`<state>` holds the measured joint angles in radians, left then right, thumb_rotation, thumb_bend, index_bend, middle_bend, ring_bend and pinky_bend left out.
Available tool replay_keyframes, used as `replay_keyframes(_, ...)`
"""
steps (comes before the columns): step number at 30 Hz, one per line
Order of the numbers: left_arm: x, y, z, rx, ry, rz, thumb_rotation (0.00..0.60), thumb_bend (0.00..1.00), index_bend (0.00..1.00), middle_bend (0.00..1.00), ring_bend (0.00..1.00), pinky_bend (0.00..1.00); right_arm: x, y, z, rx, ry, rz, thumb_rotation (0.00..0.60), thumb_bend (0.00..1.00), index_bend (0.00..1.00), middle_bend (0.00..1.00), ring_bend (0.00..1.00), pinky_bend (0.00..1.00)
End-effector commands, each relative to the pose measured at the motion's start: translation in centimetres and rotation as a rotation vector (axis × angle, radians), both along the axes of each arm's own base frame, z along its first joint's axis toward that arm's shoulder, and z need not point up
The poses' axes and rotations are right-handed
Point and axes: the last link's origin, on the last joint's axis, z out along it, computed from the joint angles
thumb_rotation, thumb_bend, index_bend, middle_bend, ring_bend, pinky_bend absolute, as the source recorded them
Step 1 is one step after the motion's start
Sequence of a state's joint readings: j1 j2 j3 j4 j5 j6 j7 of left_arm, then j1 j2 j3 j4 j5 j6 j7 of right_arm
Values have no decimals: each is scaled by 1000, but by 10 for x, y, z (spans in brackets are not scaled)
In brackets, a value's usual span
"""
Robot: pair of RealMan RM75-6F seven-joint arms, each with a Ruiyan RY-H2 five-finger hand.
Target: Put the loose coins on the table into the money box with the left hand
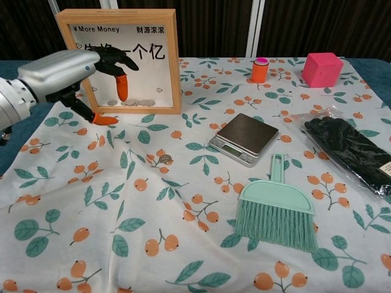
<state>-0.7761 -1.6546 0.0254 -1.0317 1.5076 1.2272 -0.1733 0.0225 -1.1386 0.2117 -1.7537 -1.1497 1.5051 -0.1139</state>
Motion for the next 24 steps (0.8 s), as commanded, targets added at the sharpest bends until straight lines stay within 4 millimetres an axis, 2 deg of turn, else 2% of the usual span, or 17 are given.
replay_keyframes(1, 6, 3, -10, -15, 19, -20, 600, 147, 497, 132, 0, 0, 0, 0, 0, 0, -1, -1, 600, 395, 117, 27, 50, 0)
replay_keyframes(7, 10, 5, -25, -23, 56, -46, 600, 139, 493, 132, 0, 0, 0, 0, 1, -4, -7, -4, 600, 395, 117, 27, 50, 0)
replay_keyframes(19, 2, 5, -52, -41, 103, -71, 600, 139, 493, 129, 0, 0, 0, 1, 1, -5, -14, -7, 600, 395, 117, 27, 50, 0)
replay_keyframes(24, -4, 3, -54, -54, 120, -83, 600, 139, 493, 125, 0, 0, 0, 1, 2, -6, -12, -8, 600, 394, 117, 27, 50, 0)
